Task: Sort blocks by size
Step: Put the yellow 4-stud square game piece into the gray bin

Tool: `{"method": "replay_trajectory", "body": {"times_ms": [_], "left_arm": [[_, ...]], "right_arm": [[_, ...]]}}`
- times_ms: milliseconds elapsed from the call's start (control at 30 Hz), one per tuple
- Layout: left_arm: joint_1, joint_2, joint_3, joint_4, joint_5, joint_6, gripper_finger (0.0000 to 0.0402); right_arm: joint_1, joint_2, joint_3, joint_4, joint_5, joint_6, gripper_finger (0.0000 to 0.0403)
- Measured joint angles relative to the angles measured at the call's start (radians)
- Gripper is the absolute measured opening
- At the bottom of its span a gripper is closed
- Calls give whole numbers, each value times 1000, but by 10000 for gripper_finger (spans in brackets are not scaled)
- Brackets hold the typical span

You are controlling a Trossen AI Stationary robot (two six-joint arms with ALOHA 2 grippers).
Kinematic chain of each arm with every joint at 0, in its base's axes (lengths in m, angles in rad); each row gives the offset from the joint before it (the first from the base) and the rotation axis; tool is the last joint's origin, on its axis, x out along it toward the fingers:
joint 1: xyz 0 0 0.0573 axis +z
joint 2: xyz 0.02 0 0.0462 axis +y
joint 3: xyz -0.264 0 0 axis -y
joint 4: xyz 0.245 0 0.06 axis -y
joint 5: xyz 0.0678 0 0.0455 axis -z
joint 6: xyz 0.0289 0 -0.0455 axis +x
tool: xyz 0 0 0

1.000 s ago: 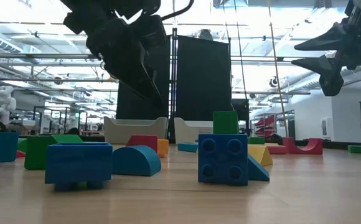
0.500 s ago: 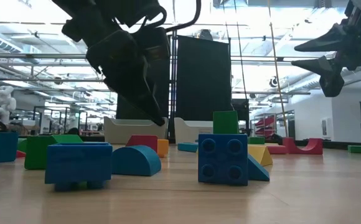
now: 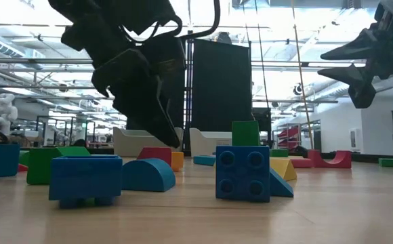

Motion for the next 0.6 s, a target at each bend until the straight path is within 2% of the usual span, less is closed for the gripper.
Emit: {"method": "replay_trajectory", "body": {"times_ms": [233, 333, 433, 600], "left_arm": [[1, 65, 0, -9, -24, -30, 282], [0, 92, 2, 2, -16, -87, 268], [0, 97, 4, 2, -12, -103, 233], [2, 89, 4, -2, -15, -68, 147]], "right_arm": [[0, 0, 0, 0, 0, 0, 144], [0, 0, 0, 0, 0, 0, 144], [0, 0, 0, 0, 0, 0, 144], [0, 0, 0, 0, 0, -3, 144]]}}
